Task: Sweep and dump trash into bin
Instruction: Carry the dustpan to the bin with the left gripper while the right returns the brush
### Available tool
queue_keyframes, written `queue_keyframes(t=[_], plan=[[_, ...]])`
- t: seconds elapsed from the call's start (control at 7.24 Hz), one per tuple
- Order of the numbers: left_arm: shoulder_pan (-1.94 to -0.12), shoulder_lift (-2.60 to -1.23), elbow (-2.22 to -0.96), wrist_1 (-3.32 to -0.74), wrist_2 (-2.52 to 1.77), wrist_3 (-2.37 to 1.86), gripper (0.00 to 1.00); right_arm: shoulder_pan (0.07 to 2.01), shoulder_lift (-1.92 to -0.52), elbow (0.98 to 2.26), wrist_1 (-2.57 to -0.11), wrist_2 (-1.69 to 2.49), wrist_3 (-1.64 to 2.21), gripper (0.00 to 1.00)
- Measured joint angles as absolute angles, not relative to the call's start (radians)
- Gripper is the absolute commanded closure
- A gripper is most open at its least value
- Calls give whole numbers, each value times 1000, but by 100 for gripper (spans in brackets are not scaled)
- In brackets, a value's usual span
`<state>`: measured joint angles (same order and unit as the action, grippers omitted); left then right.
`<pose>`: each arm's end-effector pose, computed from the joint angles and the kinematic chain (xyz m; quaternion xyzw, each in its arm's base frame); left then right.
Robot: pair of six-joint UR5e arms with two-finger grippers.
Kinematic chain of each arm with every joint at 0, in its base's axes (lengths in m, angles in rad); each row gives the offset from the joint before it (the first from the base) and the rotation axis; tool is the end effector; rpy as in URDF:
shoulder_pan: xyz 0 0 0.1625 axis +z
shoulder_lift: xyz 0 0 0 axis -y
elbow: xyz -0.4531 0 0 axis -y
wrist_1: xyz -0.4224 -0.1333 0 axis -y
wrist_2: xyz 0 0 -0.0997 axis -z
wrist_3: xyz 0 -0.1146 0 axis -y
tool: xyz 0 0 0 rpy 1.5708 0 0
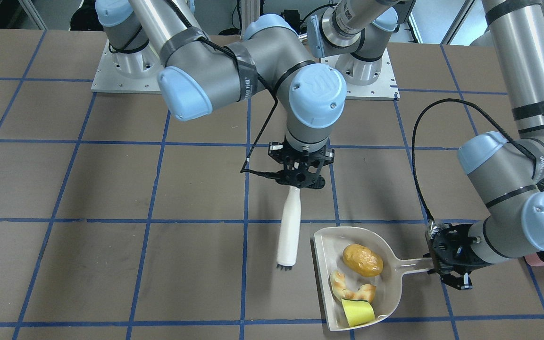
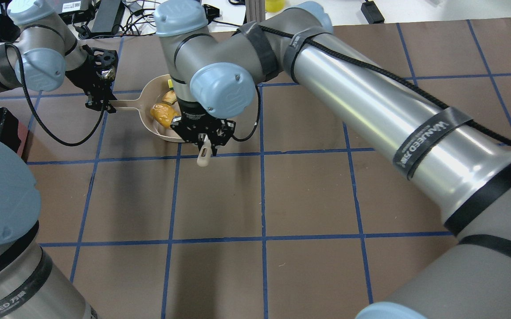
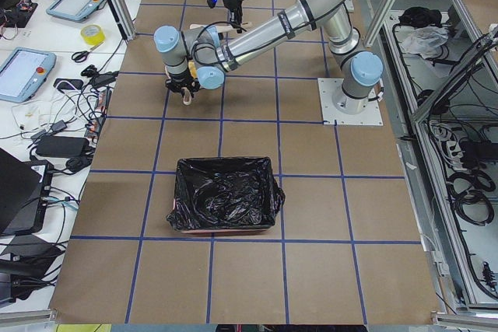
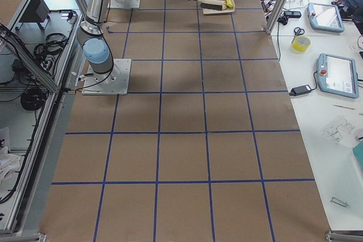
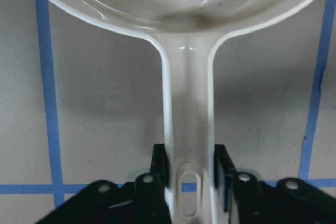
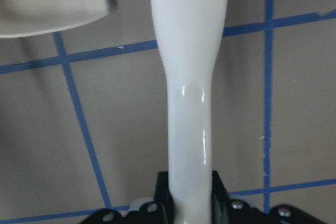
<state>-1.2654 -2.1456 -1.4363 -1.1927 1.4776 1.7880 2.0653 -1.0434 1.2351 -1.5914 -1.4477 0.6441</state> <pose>0.0794 -0.7308 0.2427 -0.6731 -0.7374 0.0248 0.0502 0.4722 -0.5652 0.3445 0.0796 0.9913 0.1049 0.0056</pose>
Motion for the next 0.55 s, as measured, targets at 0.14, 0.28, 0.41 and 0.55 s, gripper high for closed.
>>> queue_keyframes(t=[0.14, 0.28, 0.41, 0.55], plan=[[-1216, -2141, -1433, -1217, 1415, 1801, 100, 1990, -1081, 1277, -1574, -1477, 575, 100], [-1166, -2134, -1426, -1260, 1369, 1823, 100, 1902, -1120, 1342, -1577, -1493, 489, 100], [-1124, -2121, -1419, -1311, 1350, 1841, 100, 1813, -1157, 1419, -1595, -1510, 397, 100], [-1080, -2104, -1408, -1376, 1341, 1854, 100, 1724, -1195, 1498, -1622, -1543, 281, 100]])
